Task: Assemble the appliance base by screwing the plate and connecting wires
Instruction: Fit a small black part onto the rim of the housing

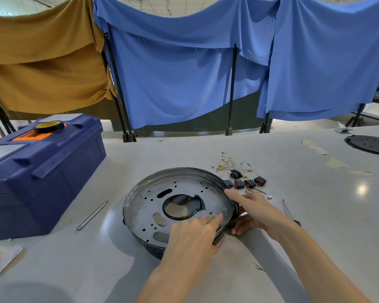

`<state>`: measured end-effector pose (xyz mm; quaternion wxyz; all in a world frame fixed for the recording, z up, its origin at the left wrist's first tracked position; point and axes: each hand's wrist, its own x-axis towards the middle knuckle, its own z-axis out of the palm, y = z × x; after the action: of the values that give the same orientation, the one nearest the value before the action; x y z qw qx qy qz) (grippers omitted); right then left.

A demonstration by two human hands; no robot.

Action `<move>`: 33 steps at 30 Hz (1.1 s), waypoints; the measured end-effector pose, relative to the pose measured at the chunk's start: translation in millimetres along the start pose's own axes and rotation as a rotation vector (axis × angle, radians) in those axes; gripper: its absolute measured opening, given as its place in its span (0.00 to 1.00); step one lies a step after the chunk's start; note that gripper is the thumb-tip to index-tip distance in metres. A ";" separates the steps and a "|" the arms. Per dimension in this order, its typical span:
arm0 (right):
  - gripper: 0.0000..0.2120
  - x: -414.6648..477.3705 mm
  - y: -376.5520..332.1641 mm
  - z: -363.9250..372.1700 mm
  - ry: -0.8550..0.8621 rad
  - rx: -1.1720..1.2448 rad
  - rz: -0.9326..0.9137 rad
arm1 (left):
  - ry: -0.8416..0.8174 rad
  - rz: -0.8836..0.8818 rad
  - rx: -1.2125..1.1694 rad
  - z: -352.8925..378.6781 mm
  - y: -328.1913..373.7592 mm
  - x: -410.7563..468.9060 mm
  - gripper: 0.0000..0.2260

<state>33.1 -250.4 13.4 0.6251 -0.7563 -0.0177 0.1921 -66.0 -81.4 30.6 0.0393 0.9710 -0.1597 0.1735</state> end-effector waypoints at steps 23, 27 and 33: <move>0.19 -15.1 -17.5 9.8 0.103 0.316 0.024 | -0.037 -0.050 -0.141 -8.2 -16.2 9.0 0.24; 0.21 -15.9 -18.6 12.1 0.116 0.310 0.035 | -0.054 -0.047 -0.183 -6.6 -17.0 6.1 0.22; 0.24 -18.3 -23.5 13.6 0.154 0.372 0.039 | -0.063 -0.130 -0.193 -13.9 -21.1 10.3 0.23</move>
<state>16.9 -237.4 38.8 0.7497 -0.6405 0.0805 0.1455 -54.5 -62.6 46.8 0.1388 0.9760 -0.1136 0.1239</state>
